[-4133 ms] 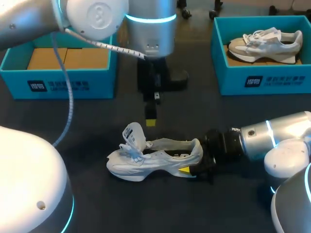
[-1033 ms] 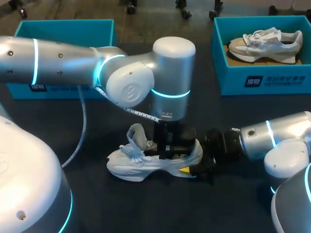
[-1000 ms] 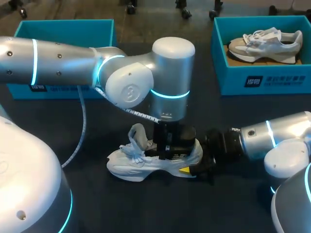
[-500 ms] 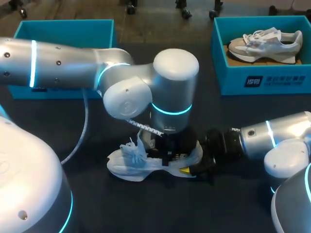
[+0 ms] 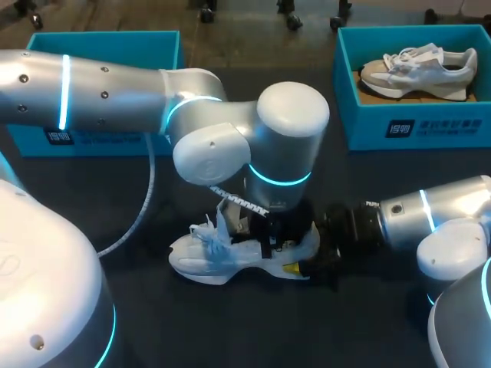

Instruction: Take the shoe out of the shoebox, open the shoe tongue, remove and reinsert the insole, then place the shoe into the shoebox

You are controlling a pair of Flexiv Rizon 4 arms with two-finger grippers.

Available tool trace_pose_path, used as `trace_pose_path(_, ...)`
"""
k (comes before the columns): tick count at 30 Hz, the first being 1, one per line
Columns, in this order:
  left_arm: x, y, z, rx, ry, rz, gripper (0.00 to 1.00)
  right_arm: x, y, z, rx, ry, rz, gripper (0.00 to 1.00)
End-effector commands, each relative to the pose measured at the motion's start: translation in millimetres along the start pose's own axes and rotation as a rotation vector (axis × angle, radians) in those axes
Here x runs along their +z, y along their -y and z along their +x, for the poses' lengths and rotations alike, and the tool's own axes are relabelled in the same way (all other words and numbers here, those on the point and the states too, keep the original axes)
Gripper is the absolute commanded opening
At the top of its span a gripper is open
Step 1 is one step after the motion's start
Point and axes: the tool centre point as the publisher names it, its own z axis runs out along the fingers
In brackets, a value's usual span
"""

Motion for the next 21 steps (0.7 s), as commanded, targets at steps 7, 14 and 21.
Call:
trace_pose_path(7, 4.6, -8.6, -18.5, 0.04, -0.16, 0.07, 0.0, 0.1, 2.9, 1.9, 0.0, -0.001, 0.007, 0.0)
trace_pose_path(14, -25.9, -17.3, -3.5, 0.11, -0.316, 0.177, 0.0, 0.1, 2.9, 1.9, 0.0, -0.001, 0.007, 0.0)
trace_pose_path(21, -44.9, -22.1, 6.1, 0.13, -0.324, 0.213, 0.0, 0.1, 2.9, 1.9, 0.0, -0.001, 0.007, 0.0)
